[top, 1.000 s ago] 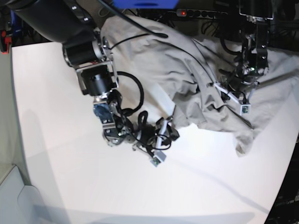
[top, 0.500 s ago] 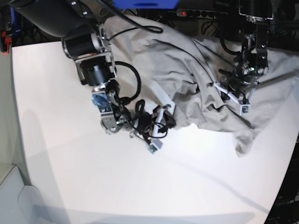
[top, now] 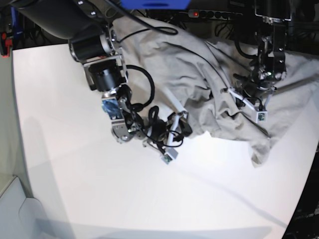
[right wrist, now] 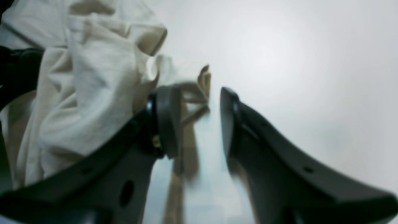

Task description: Layout the t-shirt on the table in an organized manner, then fold the t-shirt properly

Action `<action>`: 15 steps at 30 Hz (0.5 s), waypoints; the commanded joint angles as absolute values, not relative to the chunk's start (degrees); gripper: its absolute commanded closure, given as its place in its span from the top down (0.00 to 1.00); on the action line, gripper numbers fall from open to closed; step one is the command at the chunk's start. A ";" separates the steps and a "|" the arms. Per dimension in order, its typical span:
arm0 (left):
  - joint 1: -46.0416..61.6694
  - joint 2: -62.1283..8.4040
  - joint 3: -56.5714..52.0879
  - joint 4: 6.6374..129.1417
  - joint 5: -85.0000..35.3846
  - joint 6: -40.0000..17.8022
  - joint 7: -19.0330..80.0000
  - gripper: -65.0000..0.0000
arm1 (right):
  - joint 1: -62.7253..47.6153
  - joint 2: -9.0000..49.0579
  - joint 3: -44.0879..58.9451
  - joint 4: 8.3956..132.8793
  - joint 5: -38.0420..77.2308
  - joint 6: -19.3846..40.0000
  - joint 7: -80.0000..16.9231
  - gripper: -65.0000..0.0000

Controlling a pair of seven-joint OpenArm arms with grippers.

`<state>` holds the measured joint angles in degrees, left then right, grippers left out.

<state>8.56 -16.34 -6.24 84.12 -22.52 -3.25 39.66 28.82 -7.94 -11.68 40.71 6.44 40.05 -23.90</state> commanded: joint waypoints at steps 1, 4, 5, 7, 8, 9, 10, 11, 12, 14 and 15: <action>9.45 -16.40 -5.67 83.65 -22.29 -3.47 44.79 0.00 | 30.37 -8.57 -11.65 41.63 7.78 40.00 -22.37 0.30; 9.45 -16.40 -5.67 83.65 -22.29 -3.47 44.79 0.00 | 30.29 -9.00 -11.65 41.63 7.78 40.00 -22.37 0.30; 9.45 -16.40 -5.67 83.65 -22.29 -3.47 44.79 0.00 | 30.20 -9.00 -11.74 41.63 7.78 40.00 -22.37 0.28; 9.45 -16.40 -5.67 83.65 -22.29 -3.47 44.79 0.00 | 30.20 -9.00 -11.74 41.63 7.78 40.00 -22.55 0.19; 9.36 -16.40 -5.67 83.65 -22.29 -3.47 44.79 0.00 | 30.20 -9.00 -11.74 41.63 7.78 40.00 -22.64 0.13; 9.36 -16.40 -5.67 83.65 -22.29 -3.47 44.79 0.00 | 30.20 -9.00 -11.74 41.63 7.78 40.00 -22.73 0.06; 9.45 -16.40 -5.67 83.65 -22.29 -3.47 44.79 0.00 | 30.20 -9.00 -11.74 41.63 7.78 40.00 -22.81 0.00; 9.45 -16.40 -5.67 83.65 -22.29 -3.47 44.79 0.00 | 30.29 -9.00 -11.74 41.63 7.78 40.00 -22.81 0.00; 9.45 -16.40 -5.67 83.65 -22.29 -3.47 44.79 0.00 | 30.37 -9.00 -11.74 41.63 7.78 40.00 -22.90 0.00; 9.45 -16.40 -5.67 83.56 -22.29 -3.47 44.70 0.00 | 30.64 -9.00 -11.74 41.80 7.78 40.00 -22.90 0.00; 9.45 -16.40 -5.67 83.38 -22.29 -3.47 44.62 0.00 | 30.81 -9.00 -11.74 41.89 7.78 40.00 -22.90 0.00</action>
